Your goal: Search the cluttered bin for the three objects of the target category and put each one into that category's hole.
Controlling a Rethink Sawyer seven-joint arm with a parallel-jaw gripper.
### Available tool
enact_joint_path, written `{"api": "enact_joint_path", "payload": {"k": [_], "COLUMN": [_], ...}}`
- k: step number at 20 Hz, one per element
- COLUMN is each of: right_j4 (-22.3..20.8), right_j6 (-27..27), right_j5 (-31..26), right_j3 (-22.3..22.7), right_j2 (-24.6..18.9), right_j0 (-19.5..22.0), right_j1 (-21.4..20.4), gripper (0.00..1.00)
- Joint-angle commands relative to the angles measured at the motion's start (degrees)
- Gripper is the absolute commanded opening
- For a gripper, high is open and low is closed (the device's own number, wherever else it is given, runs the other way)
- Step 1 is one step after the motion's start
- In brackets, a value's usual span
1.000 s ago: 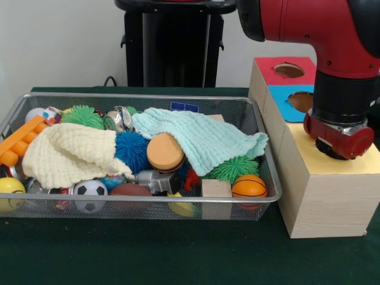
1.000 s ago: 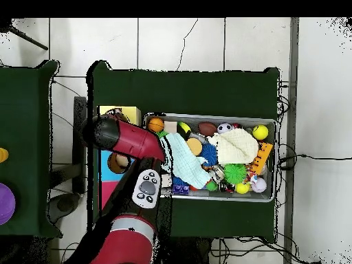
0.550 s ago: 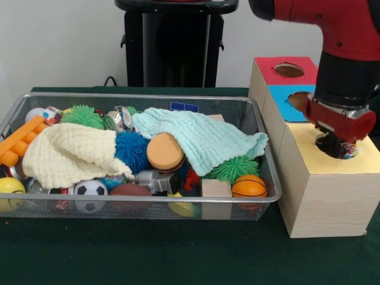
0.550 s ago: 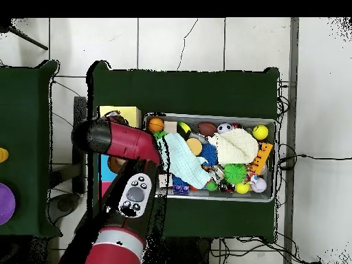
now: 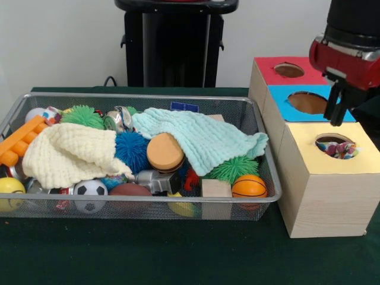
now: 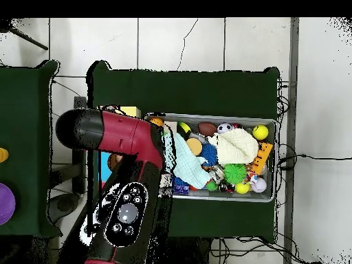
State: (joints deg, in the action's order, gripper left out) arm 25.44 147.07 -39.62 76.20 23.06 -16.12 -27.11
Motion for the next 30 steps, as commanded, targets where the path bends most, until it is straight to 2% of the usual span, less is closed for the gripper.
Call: {"api": "enact_joint_path", "payload": {"k": [1, 3, 5, 6, 9, 13, 19, 25, 30], "right_j4": [-1.7, -2.5, -4.6, -6.7, -10.0, -12.3, -15.2, -19.1, -21.6], "right_j6": [5.2, 4.9, 4.4, 3.8, 1.5, -1.2, -1.5, 1.4, 0.9], "right_j5": [-4.8, -6.3, -9.6, -11.6, -12.9, -10.3, -6.4, -6.5, -2.0], "right_j3": [-0.7, -1.4, -2.8, -4.5, -5.7, -3.0, 0.5, 3.4, 7.1], "right_j2": [-2.6, -1.8, 0.8, 3.8, 6.9, 6.1, 5.0, 7.1, 7.0], "right_j0": [2.2, 2.4, 2.6, 2.4, 2.7, 4.6, 6.4, 5.8, 6.8], "right_j1": [-1.3, -1.6, -1.9, -1.6, -1.4, -2.8, -4.0, -4.4, -4.6], "gripper": [0.00, 0.00, 0.00, 0.00, 0.00, 0.00, 0.00, 0.00, 0.00]}}
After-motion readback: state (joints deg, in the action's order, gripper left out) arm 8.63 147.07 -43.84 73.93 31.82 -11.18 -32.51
